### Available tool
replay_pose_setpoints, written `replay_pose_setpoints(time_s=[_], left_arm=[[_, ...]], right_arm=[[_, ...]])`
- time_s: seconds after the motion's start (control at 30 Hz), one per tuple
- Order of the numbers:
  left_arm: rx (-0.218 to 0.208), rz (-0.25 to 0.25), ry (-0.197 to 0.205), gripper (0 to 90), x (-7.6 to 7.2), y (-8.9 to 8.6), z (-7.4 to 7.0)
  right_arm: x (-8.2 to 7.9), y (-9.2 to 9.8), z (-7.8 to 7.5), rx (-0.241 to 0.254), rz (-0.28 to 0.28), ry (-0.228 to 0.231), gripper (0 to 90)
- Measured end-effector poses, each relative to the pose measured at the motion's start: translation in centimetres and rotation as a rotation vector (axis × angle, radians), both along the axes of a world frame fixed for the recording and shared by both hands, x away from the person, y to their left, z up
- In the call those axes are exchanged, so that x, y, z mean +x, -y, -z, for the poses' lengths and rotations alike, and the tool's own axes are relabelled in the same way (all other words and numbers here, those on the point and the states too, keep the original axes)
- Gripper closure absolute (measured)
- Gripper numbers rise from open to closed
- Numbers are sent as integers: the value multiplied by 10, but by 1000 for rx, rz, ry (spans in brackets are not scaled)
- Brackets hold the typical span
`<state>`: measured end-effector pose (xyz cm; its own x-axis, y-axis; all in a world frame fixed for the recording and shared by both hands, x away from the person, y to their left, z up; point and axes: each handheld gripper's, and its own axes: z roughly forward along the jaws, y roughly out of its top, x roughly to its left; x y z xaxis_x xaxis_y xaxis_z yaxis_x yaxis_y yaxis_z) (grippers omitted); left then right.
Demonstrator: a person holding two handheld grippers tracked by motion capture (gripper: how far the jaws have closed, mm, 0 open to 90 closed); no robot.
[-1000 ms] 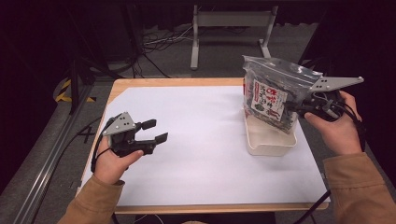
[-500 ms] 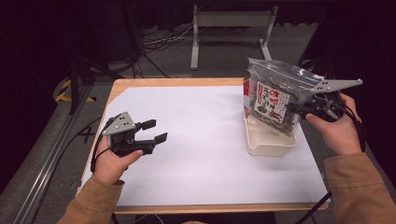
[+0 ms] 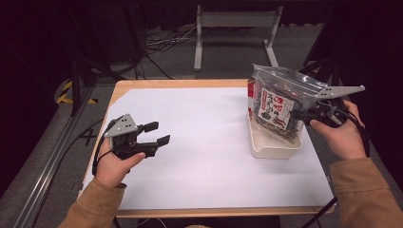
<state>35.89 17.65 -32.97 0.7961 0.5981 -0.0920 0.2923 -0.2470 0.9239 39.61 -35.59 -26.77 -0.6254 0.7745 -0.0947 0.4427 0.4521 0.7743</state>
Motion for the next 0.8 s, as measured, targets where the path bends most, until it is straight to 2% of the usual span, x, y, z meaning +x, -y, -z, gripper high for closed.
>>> replay_pose_setpoints(time_s=[0.37,0.8], left_arm=[[2,-1,-5,352,1,0,1],[4,2,-13,351,1,2,2]], right_arm=[[4,-2,16,-8,1,-37,752],[4,2,31,14,18,-30,752]])
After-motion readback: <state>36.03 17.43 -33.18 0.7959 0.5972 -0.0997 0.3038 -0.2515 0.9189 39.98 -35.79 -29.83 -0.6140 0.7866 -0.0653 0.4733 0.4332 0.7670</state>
